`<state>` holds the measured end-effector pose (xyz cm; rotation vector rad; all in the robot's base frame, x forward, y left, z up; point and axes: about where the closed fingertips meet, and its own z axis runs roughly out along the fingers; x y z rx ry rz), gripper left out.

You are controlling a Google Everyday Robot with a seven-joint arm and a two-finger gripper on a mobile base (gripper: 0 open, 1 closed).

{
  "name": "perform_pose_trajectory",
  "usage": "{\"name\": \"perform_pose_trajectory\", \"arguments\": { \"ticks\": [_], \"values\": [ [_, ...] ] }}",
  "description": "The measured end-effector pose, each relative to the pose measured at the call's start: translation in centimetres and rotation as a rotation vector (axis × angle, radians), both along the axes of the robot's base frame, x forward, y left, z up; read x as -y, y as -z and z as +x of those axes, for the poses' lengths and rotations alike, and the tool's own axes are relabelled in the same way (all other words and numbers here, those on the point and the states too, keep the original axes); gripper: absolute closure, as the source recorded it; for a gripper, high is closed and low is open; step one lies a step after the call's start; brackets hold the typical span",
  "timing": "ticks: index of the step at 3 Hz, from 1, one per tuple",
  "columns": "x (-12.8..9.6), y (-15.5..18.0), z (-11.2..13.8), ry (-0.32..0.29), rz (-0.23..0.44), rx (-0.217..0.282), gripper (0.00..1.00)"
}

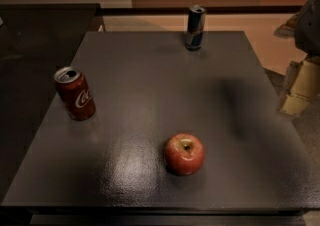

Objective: Move apple near redbull can

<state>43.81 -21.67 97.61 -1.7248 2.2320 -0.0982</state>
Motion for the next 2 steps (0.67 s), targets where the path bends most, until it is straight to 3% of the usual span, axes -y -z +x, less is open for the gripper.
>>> {"name": "perform_pose_trajectory", "arguments": {
  "ticks": [1,2],
  "values": [
    [0.00,0.00,0.00,0.000,0.000,0.000,0.00],
    [-0.73,0.29,-0.72,-0.041,0.029,0.000,0.00]
  ]
}}
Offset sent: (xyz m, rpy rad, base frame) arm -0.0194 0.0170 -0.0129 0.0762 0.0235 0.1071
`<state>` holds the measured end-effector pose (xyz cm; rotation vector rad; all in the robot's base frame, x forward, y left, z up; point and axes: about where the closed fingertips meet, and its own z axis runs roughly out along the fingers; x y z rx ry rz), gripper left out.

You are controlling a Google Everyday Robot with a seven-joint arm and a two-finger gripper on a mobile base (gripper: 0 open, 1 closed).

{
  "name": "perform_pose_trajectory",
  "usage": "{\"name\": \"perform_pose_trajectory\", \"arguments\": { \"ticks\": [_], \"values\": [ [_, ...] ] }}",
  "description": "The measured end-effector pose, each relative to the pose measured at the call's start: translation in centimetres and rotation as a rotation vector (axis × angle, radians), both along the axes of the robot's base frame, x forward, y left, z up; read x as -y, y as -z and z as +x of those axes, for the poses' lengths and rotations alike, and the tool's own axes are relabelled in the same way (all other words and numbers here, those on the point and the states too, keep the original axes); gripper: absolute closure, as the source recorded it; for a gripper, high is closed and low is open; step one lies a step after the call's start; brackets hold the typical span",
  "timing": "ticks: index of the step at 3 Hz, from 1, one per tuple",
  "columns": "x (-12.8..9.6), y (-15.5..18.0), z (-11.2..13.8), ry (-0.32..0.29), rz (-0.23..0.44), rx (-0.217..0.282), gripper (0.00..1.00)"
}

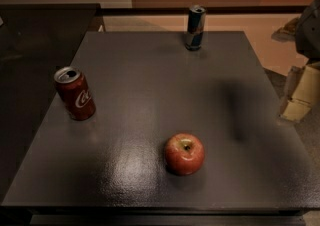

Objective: Move apple near redbull can

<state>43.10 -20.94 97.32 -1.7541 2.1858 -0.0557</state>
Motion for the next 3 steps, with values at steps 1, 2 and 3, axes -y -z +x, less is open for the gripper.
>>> {"name": "perform_pose_trajectory", "arguments": {
  "ticks": [1,2,3],
  "values": [
    [-1.5,1.6,-1.1,-0.060,0.047,0.001,0.00],
    [-3.2,4.2,-2.4,-0.105,0.121,-0.002,0.00],
    [-5.0,7.3,-3.8,-0.125,0.213,-0.011,0.00]
  ]
}}
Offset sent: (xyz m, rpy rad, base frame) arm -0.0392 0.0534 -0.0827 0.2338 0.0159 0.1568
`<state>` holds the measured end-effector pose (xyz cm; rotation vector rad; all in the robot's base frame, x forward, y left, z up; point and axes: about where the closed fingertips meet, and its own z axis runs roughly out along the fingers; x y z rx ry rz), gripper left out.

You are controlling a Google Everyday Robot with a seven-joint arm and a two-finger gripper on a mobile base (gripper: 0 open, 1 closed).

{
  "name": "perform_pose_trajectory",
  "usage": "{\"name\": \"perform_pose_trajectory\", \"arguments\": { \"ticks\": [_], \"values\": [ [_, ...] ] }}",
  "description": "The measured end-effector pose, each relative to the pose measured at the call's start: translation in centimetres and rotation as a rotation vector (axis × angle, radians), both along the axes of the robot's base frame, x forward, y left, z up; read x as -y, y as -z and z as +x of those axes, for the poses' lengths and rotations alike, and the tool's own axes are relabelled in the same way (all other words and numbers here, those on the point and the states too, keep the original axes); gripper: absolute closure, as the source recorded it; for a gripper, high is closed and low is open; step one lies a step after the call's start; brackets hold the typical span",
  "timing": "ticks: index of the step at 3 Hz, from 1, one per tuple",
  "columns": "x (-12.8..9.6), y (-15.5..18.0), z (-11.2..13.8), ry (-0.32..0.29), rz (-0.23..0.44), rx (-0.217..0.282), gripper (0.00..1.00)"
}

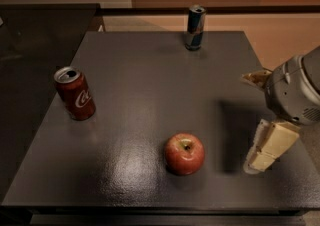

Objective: Move apple near redbull can

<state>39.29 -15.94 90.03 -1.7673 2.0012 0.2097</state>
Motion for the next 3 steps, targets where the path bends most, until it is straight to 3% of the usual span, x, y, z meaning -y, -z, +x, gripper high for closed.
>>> {"name": "perform_pose_trajectory", "arguments": {
  "ticks": [1,3],
  "values": [
    [-2.3,2.4,-1.5,-0.031,0.088,-0.021,0.00],
    [-7.4,4.9,-2.7,-0.101,0.191,-0.085,0.00]
  ]
}}
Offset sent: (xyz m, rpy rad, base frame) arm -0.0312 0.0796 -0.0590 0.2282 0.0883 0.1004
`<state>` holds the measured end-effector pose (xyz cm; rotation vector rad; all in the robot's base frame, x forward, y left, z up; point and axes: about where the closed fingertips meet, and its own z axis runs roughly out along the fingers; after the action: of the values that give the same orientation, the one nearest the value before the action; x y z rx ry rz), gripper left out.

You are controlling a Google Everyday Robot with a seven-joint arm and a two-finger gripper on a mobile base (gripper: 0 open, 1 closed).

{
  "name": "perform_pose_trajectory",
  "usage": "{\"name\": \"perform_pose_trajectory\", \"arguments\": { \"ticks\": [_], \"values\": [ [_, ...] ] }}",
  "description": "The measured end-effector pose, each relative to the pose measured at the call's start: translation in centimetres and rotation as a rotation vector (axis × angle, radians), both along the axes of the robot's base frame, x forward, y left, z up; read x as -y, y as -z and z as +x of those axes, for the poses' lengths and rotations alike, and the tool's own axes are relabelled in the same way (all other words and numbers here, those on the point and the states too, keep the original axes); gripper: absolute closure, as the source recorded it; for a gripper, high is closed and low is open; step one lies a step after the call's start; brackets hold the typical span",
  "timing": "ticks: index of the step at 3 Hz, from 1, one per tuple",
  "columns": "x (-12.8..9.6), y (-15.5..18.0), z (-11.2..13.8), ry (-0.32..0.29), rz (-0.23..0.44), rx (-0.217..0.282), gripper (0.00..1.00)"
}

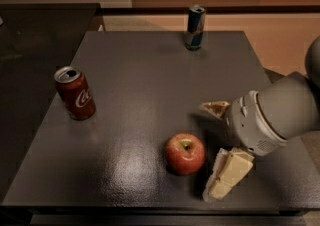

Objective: Move apple near redbull can

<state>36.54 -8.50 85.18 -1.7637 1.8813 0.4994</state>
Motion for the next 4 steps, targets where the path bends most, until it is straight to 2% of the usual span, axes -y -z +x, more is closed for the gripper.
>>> {"name": "perform_pose_trajectory", "arguments": {
  "ticks": [1,2,3,4],
  "values": [
    [-1.9,0.6,-0.3,-0.034,0.032,-0.031,0.00],
    [-3.3,1.1,-0.7,-0.069,0.059,-0.060,0.19],
    [-3.8,1.0,-1.0,-0.083,0.095,-0.091,0.41],
    [-3.4,-0.6,-0.4,-0.057,0.138,-0.085,0.65]
  ]
}}
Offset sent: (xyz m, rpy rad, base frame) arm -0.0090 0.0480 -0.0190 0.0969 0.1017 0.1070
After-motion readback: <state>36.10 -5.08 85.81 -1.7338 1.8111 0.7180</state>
